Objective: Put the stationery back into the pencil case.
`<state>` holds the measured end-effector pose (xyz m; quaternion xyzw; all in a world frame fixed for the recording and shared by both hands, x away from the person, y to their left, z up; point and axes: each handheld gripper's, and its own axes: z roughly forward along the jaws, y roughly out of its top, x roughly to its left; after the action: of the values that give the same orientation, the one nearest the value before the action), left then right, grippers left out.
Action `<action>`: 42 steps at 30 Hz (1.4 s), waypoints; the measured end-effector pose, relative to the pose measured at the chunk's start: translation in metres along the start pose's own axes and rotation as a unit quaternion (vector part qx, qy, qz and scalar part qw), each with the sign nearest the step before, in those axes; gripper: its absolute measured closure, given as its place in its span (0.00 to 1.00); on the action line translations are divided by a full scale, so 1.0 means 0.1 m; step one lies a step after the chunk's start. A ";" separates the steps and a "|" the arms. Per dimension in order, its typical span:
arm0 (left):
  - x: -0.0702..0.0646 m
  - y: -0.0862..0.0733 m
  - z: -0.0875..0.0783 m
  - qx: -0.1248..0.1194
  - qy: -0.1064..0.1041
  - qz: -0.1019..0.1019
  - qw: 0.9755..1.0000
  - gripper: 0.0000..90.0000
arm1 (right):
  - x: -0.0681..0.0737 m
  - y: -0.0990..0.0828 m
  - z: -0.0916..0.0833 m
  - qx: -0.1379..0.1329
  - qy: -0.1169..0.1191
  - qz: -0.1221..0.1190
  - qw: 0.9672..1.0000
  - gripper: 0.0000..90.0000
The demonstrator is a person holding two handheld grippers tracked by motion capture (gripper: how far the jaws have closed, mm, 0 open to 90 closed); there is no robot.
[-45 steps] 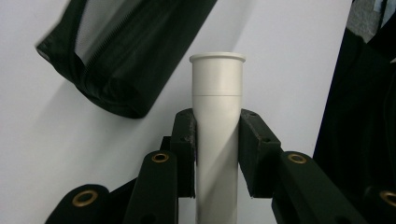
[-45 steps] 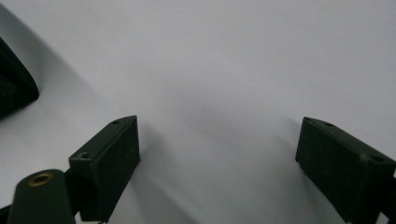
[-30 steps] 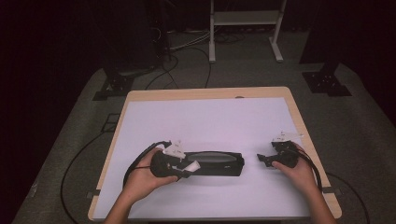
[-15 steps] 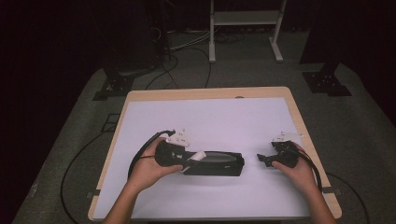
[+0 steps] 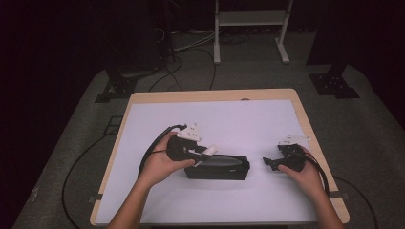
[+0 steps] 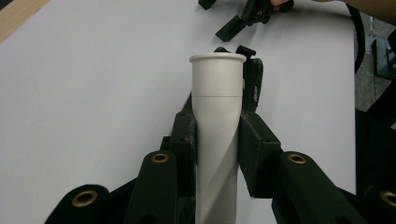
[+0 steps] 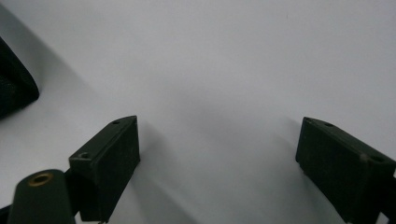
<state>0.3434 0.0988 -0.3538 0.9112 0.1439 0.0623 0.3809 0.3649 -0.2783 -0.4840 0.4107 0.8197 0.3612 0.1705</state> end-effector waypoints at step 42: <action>0.06 -0.09 0.39 0.021 -0.024 0.017 0.999 0.67 | 0.00 0.00 0.00 0.000 0.000 0.000 1.000 0.14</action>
<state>0.3558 0.0799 -0.3877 0.9227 0.1204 0.0440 0.3636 0.3649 -0.2782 -0.4840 0.4105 0.8197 0.3612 0.1707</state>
